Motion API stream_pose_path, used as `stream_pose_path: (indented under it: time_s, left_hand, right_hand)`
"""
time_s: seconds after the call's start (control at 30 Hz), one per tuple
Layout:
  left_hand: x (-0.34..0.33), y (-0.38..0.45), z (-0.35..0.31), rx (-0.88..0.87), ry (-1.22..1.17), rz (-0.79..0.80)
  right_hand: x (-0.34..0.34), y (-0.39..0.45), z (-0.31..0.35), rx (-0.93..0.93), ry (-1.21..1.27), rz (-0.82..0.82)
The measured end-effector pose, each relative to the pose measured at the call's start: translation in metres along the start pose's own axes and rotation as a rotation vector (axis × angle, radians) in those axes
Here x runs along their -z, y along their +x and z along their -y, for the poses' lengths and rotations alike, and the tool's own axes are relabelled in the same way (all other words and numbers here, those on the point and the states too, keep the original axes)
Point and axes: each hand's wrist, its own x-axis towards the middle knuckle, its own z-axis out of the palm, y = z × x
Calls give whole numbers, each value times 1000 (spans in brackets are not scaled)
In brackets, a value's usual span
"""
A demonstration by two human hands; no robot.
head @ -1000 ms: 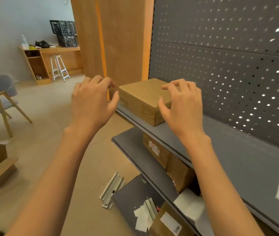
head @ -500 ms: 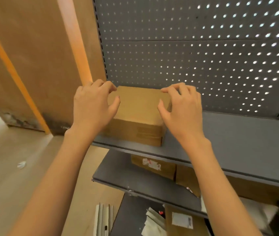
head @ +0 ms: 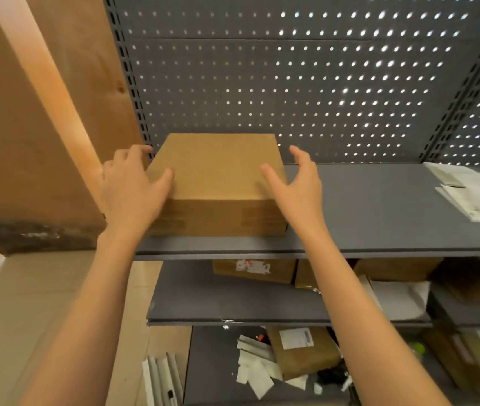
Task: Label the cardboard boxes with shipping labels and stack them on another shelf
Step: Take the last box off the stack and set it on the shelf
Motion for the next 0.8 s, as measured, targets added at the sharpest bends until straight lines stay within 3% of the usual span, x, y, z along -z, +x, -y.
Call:
stream_pose_path:
  time_s: [0.23,0.37,0.57,0.8]
  left_hand:
    - [-16,-4,22,525,-817,231]
    - [-23,-5,30,652,-975,262]
    - [-29,-8,24,636,-999,247]
    - [-37,-10,-20,478,-1063,230]
  right_hand:
    - [-17,-1,-18,-323,189,48]
    - [-21,-1,-24,-386,221,51]
    - [-18,-1,-26,-347,280,14]
    - [30,2,-23,-252,354,-130]
